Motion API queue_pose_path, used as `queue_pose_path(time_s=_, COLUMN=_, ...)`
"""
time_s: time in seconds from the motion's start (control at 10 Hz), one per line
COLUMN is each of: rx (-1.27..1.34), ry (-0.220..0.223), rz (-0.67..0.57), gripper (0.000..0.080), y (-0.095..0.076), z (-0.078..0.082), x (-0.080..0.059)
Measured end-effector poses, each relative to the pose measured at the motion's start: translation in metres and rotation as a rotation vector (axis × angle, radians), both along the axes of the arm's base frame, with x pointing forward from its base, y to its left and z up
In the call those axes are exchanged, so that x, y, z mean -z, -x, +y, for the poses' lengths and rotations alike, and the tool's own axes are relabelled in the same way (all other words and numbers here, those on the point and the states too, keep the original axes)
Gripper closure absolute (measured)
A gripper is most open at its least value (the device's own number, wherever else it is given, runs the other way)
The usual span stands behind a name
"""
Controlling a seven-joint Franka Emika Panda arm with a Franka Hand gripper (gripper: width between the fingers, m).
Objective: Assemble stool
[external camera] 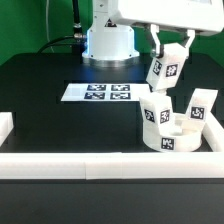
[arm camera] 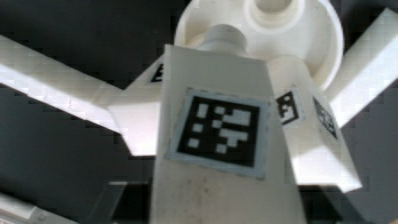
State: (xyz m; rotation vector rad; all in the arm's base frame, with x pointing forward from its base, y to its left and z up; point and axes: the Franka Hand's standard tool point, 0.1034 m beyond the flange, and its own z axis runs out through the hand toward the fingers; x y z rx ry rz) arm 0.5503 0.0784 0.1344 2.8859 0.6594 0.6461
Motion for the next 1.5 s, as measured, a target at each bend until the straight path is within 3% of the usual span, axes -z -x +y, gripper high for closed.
queue_pose_path(time_s=0.5, rx=-0.027, ry=0.017, rz=-0.002, gripper=0.0474, y=0.006, z=0.008, x=0.021)
queue_pose_path(time_s=1.5, rx=-0.043, ry=0.019, rz=0.000, gripper=0.0474, y=0.017, z=0.013, x=0.032)
